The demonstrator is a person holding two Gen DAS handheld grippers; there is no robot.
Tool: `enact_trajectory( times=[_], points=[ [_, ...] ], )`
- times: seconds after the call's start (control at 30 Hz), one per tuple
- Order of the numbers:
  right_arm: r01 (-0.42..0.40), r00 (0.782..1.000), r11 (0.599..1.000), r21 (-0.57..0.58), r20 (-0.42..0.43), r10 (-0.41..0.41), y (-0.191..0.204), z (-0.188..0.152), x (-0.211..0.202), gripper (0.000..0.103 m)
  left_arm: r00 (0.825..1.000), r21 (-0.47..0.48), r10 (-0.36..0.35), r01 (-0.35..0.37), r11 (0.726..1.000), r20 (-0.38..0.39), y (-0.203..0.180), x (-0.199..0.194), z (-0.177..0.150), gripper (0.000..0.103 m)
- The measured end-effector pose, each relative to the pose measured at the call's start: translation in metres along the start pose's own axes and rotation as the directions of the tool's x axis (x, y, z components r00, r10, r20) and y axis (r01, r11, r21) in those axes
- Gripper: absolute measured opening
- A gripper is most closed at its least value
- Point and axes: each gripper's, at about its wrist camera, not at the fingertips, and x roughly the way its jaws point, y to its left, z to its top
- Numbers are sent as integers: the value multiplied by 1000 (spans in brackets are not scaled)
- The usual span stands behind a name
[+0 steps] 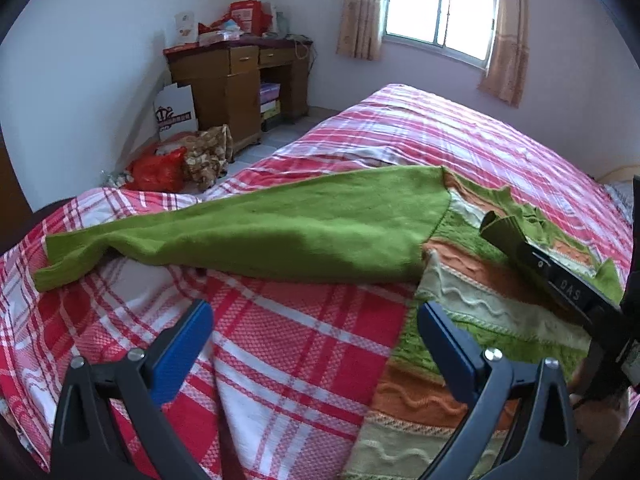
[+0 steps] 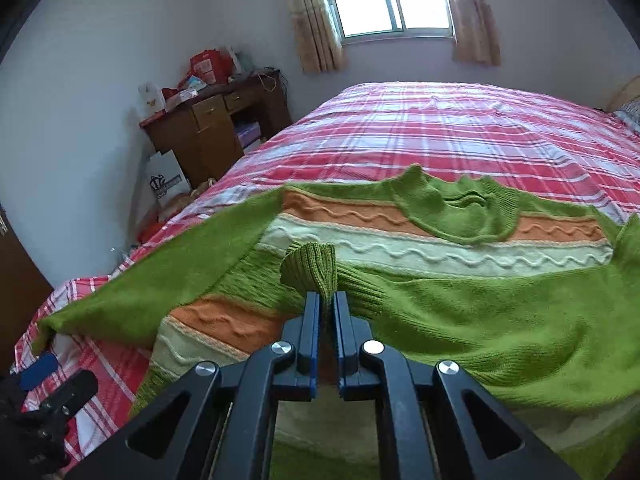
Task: Fold small clothes
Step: 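Fold the held sleeve across the sweater body with the right gripper, then lay the sleeve flat on the body and open the right gripper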
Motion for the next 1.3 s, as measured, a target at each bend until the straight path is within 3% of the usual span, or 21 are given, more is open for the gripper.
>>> enact_trajectory(
  times=[0.17,0.3,0.37,0.43,0.5,0.63,0.73,0.83,0.97,1.03,1.1,1.13,1.2,1.3],
  points=[
    [-30,999,999,-44,25,31,20,4,7,6,1000,-1,-4,4,1000,7,1,0,1,103],
    [-135,986,991,-19,-105,132,24,2,24,11,1000,10,7,-7,1000,-2,-1,2,0,103],
    [-247,956,967,56,-151,253,16,1,26,27,1000,12,7,-7,1000,-6,-3,3,0,103],
    [-332,922,933,143,-159,352,6,1,19,55,1000,18,3,-3,1000,-7,-6,2,1,103],
    [-364,908,914,179,-149,391,-4,1,6,60,1000,33,0,1,999,-2,-14,0,2,103],
    [-316,946,931,181,-20,325,-37,-1,-44,60,999,89,-27,25,996,20,-39,-4,10,103],
    [-120,992,980,158,63,111,-75,-4,-84,60,999,146,-27,22,989,33,-68,-3,19,103],
    [35,995,980,197,88,-53,-123,-8,-108,59,999,177,-14,6,984,40,-98,7,28,103],
    [163,985,957,241,22,-173,-186,-12,-111,48,999,195,51,-53,979,16,-130,36,35,103],
    [163,987,957,239,-42,-157,-206,-18,-101,37,996,226,92,-85,970,-22,-143,56,34,103],
    [147,987,956,254,-106,-123,-219,-31,-93,28,983,263,177,-158,952,-49,-151,75,31,99],
    [138,988,957,256,-103,-115,-223,-36,-95,22,977,270,207,-186,945,-53,-151,81,30,97],
    [115,991,958,264,-96,-92,-225,-44,-107,21,975,240,218,-204,949,-32,-141,83,29,100],
    [97,992,964,246,-99,-74,-224,-53,-119,21,954,200,298,-292,935,-3,-123,81,29,103]
  ],
)
